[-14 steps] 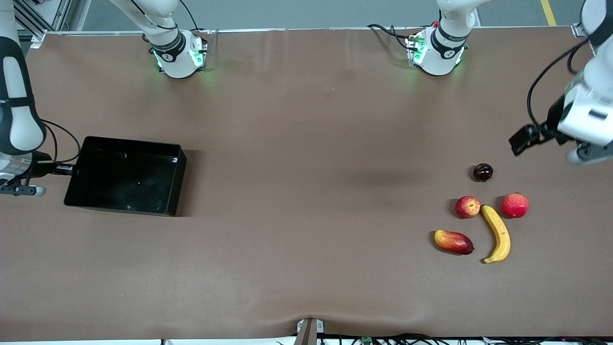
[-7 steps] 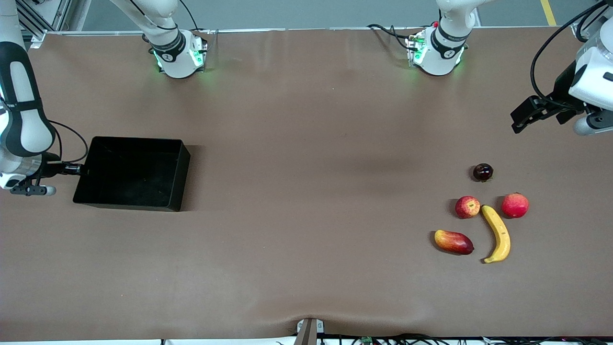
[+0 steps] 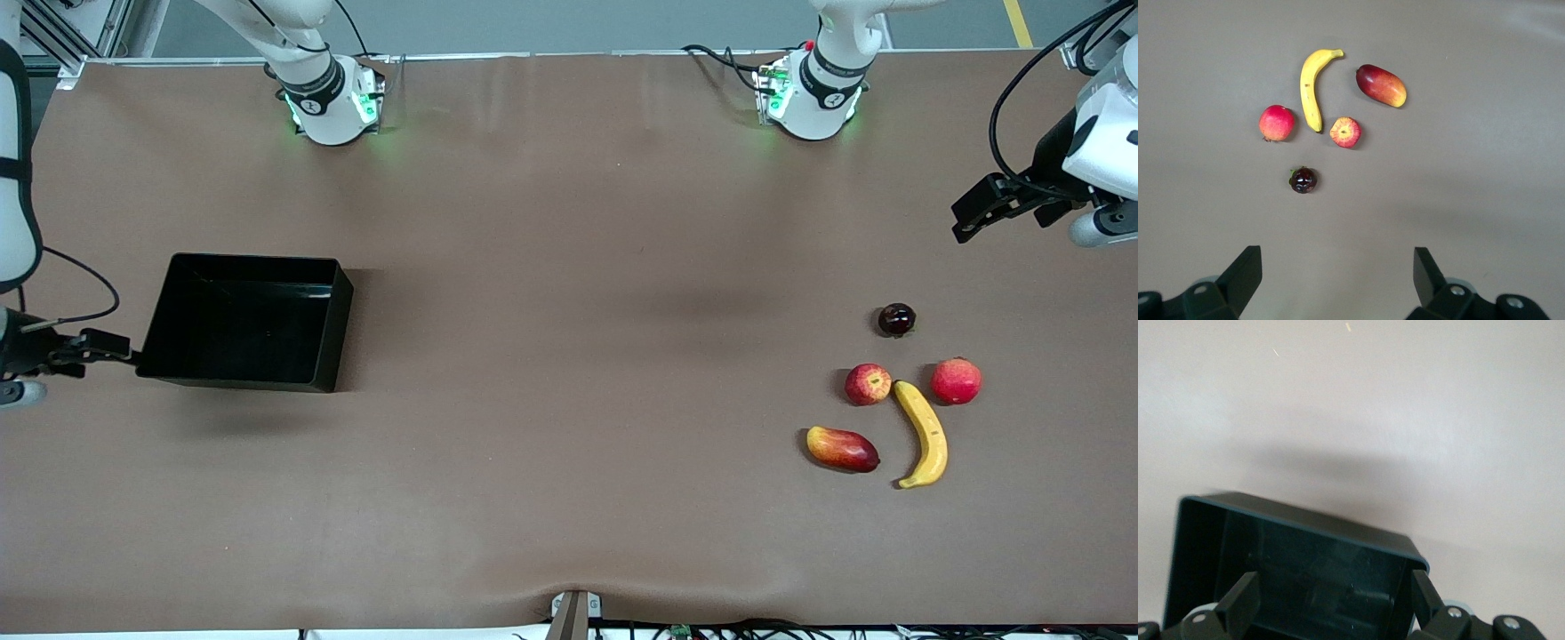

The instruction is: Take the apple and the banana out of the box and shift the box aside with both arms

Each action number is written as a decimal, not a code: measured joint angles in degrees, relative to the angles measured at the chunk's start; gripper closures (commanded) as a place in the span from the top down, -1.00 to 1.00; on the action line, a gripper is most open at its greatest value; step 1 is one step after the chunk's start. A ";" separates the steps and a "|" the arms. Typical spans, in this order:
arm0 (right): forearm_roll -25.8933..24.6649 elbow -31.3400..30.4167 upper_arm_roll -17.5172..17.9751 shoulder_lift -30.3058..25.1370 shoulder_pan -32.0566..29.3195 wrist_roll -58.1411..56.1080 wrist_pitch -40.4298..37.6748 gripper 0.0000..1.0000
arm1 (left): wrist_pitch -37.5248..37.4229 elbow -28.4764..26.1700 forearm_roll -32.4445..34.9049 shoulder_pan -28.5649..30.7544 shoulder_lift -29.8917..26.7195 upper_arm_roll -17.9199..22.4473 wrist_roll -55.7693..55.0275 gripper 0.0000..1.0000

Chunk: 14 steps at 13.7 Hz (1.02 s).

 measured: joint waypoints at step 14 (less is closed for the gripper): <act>-2.59 5.85 0.44 -21.42 13.06 31.70 -34.71 1.00 | 0.61 -1.76 -0.01 0.21 0.36 0.52 2.93 1.00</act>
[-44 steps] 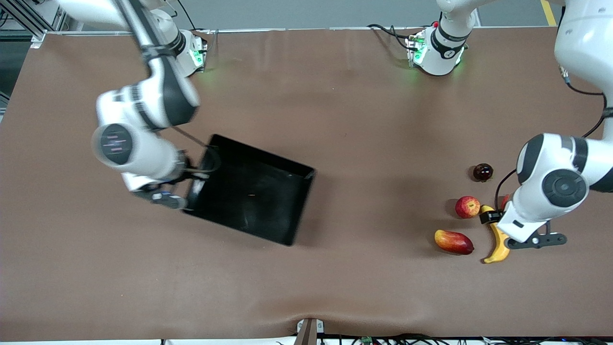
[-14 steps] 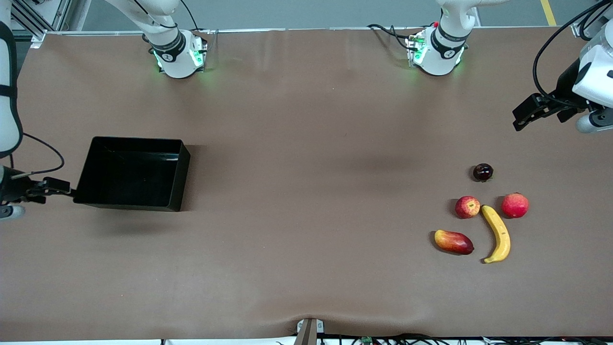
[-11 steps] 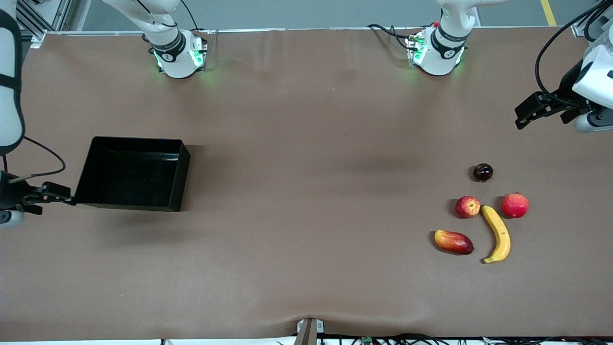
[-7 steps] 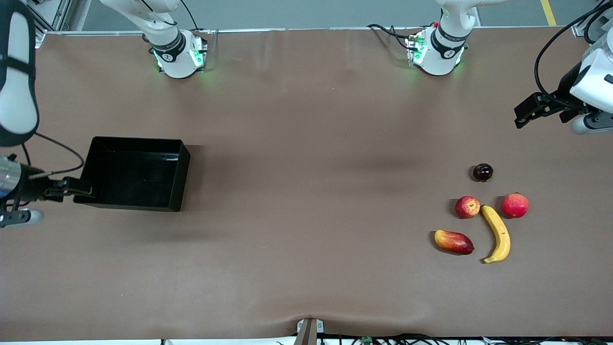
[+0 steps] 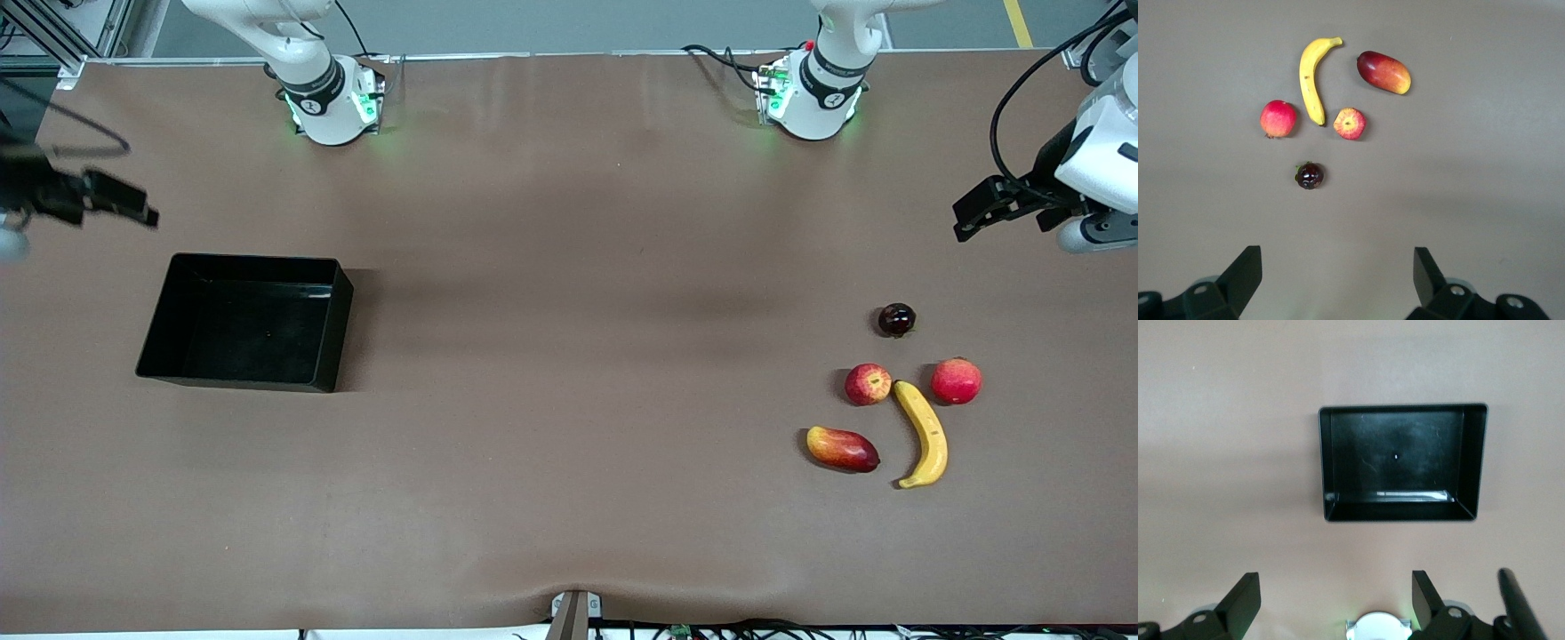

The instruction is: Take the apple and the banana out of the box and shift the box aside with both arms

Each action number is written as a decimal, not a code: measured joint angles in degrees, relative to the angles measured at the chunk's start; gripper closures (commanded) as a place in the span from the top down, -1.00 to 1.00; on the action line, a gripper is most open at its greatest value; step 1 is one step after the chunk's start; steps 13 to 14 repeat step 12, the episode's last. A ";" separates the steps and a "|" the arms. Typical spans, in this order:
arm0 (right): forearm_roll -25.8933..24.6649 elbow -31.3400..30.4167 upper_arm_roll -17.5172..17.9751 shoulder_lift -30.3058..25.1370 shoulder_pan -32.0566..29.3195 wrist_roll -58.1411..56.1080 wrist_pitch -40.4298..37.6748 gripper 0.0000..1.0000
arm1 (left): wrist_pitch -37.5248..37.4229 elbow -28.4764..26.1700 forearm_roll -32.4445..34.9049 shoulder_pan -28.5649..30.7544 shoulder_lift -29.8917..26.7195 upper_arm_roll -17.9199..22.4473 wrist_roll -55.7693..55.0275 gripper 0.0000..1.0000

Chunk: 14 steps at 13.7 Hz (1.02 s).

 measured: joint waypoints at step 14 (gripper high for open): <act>-3.50 -2.41 0.51 -5.28 1.54 -0.80 0.44 1.00 | 1.00 1.23 -0.04 -0.04 0.49 -0.31 0.01 1.00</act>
